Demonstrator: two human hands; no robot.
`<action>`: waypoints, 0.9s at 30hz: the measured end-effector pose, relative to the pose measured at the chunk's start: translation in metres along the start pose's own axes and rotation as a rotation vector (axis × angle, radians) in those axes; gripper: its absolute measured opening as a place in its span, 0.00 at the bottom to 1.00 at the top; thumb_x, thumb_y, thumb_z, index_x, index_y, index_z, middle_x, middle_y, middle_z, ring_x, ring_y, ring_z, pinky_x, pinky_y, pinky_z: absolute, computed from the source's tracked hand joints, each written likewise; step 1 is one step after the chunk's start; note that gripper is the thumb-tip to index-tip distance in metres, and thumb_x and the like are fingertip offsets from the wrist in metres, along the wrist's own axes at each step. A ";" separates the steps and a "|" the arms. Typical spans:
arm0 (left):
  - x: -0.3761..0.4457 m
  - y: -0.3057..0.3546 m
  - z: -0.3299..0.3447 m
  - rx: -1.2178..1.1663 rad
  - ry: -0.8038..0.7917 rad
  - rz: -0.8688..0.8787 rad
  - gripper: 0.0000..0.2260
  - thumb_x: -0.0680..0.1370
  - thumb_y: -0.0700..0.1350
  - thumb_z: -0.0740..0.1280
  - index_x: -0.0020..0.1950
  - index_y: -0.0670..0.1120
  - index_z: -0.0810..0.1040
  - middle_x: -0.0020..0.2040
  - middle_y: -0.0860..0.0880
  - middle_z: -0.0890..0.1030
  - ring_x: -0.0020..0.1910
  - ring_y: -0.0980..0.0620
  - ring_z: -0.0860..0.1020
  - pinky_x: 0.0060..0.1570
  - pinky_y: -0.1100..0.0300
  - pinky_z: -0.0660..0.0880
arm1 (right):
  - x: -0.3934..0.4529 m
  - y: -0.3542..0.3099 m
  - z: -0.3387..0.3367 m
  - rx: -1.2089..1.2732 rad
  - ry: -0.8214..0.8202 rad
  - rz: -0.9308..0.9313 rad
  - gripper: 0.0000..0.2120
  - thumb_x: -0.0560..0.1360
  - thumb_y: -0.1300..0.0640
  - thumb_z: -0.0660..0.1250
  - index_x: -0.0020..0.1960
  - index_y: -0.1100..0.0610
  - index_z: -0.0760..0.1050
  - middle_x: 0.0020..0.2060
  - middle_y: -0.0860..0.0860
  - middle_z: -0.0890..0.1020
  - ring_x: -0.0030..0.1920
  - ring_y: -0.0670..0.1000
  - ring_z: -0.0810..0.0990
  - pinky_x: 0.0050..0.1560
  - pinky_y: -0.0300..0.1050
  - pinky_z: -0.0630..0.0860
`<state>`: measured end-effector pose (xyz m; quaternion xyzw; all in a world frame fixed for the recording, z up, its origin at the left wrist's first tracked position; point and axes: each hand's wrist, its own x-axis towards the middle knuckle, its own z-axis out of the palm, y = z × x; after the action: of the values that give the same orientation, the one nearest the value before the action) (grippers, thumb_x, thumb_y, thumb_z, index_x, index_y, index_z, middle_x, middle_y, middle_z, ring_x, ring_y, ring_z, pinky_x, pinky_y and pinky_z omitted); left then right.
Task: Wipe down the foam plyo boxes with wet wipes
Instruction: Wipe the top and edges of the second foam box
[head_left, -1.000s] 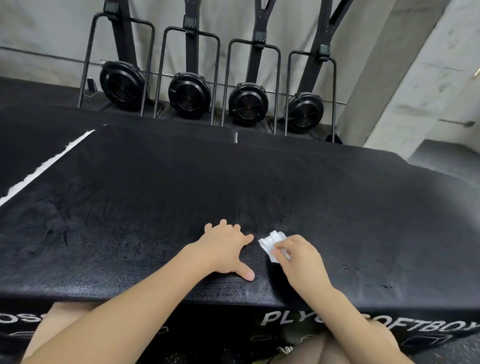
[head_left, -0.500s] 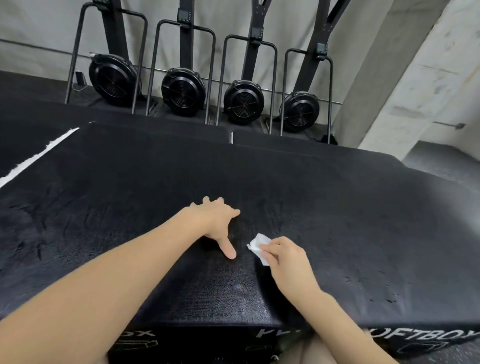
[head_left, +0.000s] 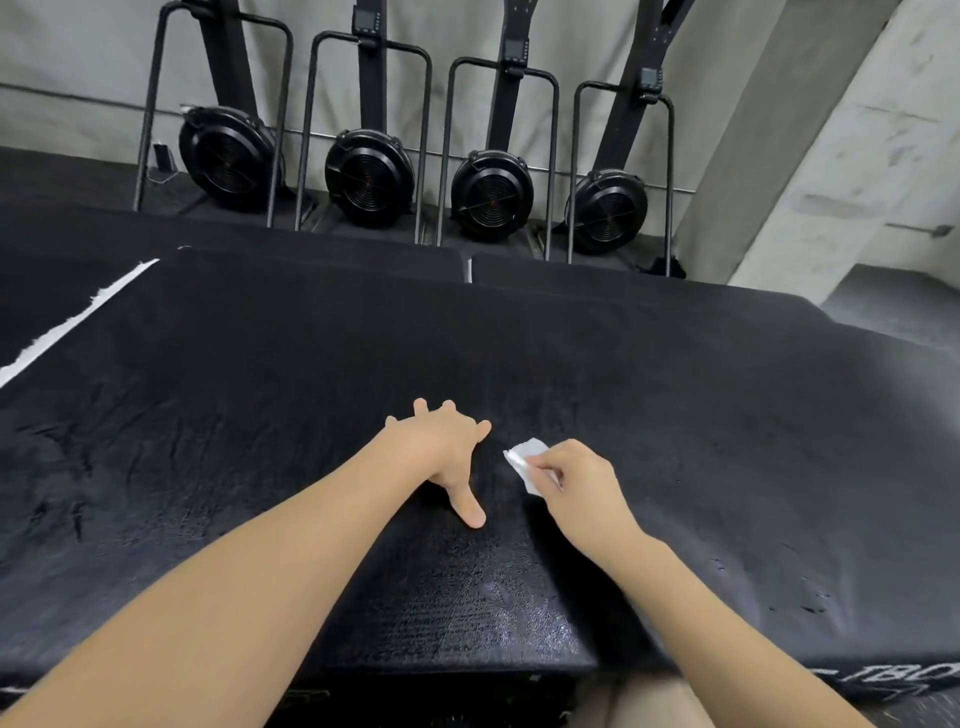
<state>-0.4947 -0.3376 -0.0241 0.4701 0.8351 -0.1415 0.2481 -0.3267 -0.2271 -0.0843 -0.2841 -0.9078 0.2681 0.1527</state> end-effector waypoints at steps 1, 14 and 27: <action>0.001 0.000 0.000 0.000 -0.002 -0.004 0.61 0.59 0.69 0.79 0.82 0.58 0.46 0.71 0.45 0.61 0.72 0.34 0.58 0.63 0.32 0.69 | 0.002 0.000 0.004 -0.005 -0.009 -0.027 0.10 0.80 0.47 0.68 0.45 0.51 0.83 0.42 0.46 0.77 0.45 0.44 0.77 0.46 0.33 0.72; -0.002 0.005 -0.001 -0.042 -0.006 -0.007 0.60 0.60 0.65 0.81 0.82 0.56 0.49 0.75 0.43 0.59 0.76 0.30 0.53 0.66 0.25 0.63 | 0.042 0.029 -0.020 -0.314 0.099 0.036 0.10 0.76 0.65 0.62 0.37 0.57 0.74 0.38 0.52 0.72 0.40 0.56 0.74 0.36 0.48 0.71; -0.002 0.008 -0.008 -0.036 -0.037 -0.017 0.62 0.62 0.64 0.81 0.83 0.56 0.44 0.81 0.40 0.49 0.78 0.28 0.48 0.68 0.24 0.59 | 0.088 0.032 -0.018 -0.303 0.061 -0.002 0.12 0.81 0.59 0.60 0.59 0.58 0.80 0.54 0.58 0.78 0.55 0.59 0.76 0.52 0.47 0.71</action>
<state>-0.4888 -0.3310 -0.0164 0.4558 0.8367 -0.1373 0.2709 -0.3752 -0.1452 -0.0769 -0.3112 -0.9331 0.1190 0.1356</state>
